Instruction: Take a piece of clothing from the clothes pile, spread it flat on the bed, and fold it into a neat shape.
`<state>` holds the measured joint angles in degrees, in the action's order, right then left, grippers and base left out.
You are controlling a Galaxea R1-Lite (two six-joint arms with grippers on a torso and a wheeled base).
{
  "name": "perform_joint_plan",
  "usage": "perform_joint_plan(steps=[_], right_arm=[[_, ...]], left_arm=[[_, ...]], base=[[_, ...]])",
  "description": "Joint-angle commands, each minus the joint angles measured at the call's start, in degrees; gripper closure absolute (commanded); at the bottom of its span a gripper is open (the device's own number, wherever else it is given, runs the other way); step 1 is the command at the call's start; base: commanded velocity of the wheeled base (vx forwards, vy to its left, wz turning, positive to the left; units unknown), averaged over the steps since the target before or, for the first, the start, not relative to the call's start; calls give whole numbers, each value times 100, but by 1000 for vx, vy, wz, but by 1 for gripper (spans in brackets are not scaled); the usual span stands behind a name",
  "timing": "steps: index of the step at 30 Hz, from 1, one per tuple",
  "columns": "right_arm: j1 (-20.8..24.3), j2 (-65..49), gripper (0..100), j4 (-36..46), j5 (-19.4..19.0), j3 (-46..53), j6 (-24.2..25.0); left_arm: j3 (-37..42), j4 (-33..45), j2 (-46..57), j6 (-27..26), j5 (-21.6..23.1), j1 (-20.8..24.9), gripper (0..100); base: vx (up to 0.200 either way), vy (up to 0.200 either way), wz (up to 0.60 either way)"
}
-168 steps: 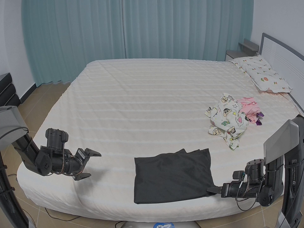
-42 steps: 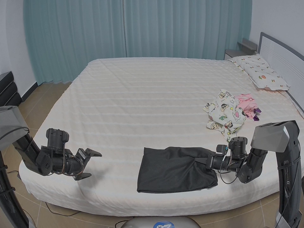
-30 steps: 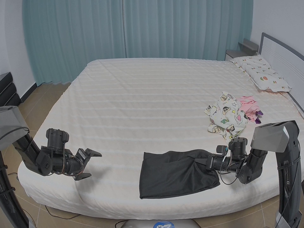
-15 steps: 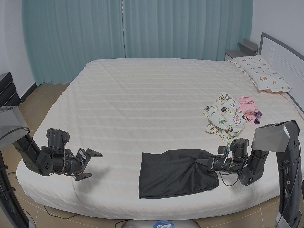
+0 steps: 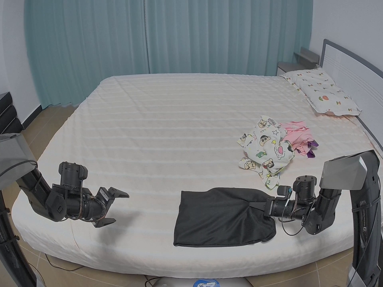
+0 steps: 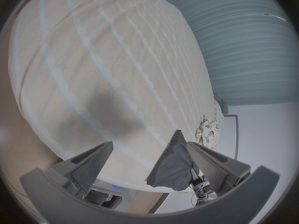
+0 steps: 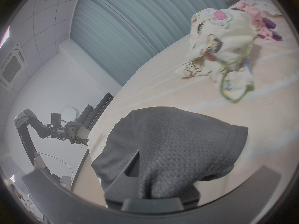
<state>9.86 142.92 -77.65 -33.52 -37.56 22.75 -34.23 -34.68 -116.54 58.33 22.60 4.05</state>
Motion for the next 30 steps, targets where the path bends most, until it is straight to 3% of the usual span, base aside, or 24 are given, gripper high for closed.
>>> perform_joint_plan(steps=[1, 30], right_arm=[[-72, -45, 100, -4, -5, 73, 2], [-441, -54, 100, -13, -23, 319, -7]], left_arm=[[4, -3, -9, 3, -1, 0, 0], [4, -3, -9, 3, -1, 0, 0]], base=[[0, -200, 0], [0, -200, 0]])
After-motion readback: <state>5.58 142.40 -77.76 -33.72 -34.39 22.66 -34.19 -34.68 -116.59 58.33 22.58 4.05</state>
